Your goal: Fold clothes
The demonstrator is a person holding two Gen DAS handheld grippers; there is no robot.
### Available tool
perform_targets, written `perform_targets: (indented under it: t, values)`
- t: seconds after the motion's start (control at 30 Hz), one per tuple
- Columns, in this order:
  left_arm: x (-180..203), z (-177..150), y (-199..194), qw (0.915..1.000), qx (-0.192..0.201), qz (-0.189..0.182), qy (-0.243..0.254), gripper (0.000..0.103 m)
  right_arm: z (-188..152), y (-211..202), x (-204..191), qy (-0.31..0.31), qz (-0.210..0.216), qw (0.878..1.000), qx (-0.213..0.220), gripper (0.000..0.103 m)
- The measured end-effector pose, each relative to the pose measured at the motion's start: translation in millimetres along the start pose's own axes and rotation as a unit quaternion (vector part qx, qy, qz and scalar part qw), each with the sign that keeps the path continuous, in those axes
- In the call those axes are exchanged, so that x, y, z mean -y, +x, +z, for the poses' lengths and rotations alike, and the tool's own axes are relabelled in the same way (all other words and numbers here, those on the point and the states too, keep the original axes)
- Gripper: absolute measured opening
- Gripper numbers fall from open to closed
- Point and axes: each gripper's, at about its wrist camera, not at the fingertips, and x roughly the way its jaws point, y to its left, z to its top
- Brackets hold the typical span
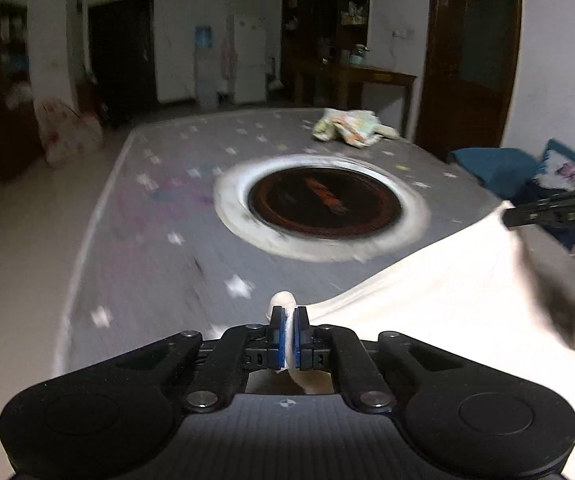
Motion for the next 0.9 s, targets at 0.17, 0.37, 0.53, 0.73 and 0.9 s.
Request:
perform_targets:
  t: [0.17, 0.37, 0.53, 0.73, 0.9]
  values:
    - [-2, 11, 42, 0.9992, 0.006, 0.037, 0.01, 0.003, 7, 38, 3, -0.002, -0.046, 0.999, -0.003, 0.005]
    - [-3, 13, 69, 0.9993, -0.009, 0.035, -0.01, 0.003, 7, 80, 15, 0.0, -0.081, 0.996, -0.035, 0.007]
    - [7, 7, 50, 0.9998, -0.014, -0.003, -0.01, 0.006, 5, 78, 15, -0.017, -0.101, 0.994, -0.033, 0.018]
    - [24, -8, 43, 0.9984, -0.04, -0.04, -0.001, 0.007, -6, 55, -9, -0.038, -0.047, 0.997, -0.04, 0.053]
    - [24, -21, 48, 0.9983, -0.054, -0.02, 0.006, 0.008, -30, 43, -41, -0.087, -0.003, 0.994, -0.064, 0.056]
